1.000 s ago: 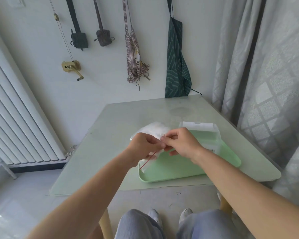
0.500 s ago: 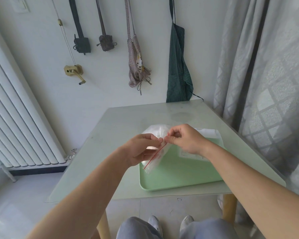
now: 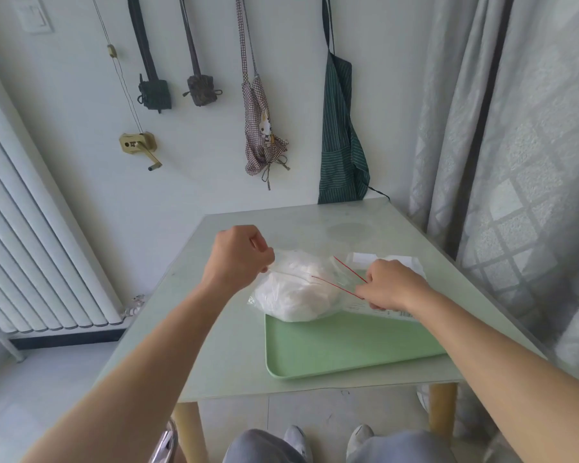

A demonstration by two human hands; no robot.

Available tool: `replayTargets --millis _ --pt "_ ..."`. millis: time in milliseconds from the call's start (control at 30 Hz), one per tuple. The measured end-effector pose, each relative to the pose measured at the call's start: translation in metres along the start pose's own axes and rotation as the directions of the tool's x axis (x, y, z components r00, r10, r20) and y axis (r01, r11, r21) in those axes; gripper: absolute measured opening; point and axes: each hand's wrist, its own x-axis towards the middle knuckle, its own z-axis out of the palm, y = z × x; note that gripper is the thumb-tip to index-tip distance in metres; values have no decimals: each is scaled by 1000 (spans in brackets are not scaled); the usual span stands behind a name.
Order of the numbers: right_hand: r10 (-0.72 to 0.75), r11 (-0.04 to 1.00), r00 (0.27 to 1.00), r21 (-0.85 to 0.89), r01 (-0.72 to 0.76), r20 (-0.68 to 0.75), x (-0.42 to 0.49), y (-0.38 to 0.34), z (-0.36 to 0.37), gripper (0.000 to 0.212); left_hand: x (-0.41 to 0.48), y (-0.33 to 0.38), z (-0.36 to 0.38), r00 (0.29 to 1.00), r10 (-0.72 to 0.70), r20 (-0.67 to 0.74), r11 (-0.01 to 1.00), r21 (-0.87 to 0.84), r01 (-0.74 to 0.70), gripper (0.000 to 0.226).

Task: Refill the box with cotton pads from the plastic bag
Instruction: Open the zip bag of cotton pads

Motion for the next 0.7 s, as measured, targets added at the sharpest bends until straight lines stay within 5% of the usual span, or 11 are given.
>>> replayTargets --millis 133,267,400,500,700 --pt "108 983 994 -149 -103 24 -11 -4 -5 30 -4 13 4 1000 2 -7 1000 -29 -2 9" --pt "-6 966 990 -258 -32 -144 -24 -18 -10 39 -11 32 15 1000 -24 20 982 -185 27 8" --pt "-163 975 983 140 173 -81 -34 -31 -10 43 -17 46 27 993 -71 93 927 -362 100 10" --pt "-180 886 980 420 197 -80 -29 -34 2 17 -23 52 37 985 -80 156 889 -436 141 13" --pt "-311 925 950 222 309 -27 -20 -35 30 18 -31 31 37 900 -5 435 748 -596 292 13"
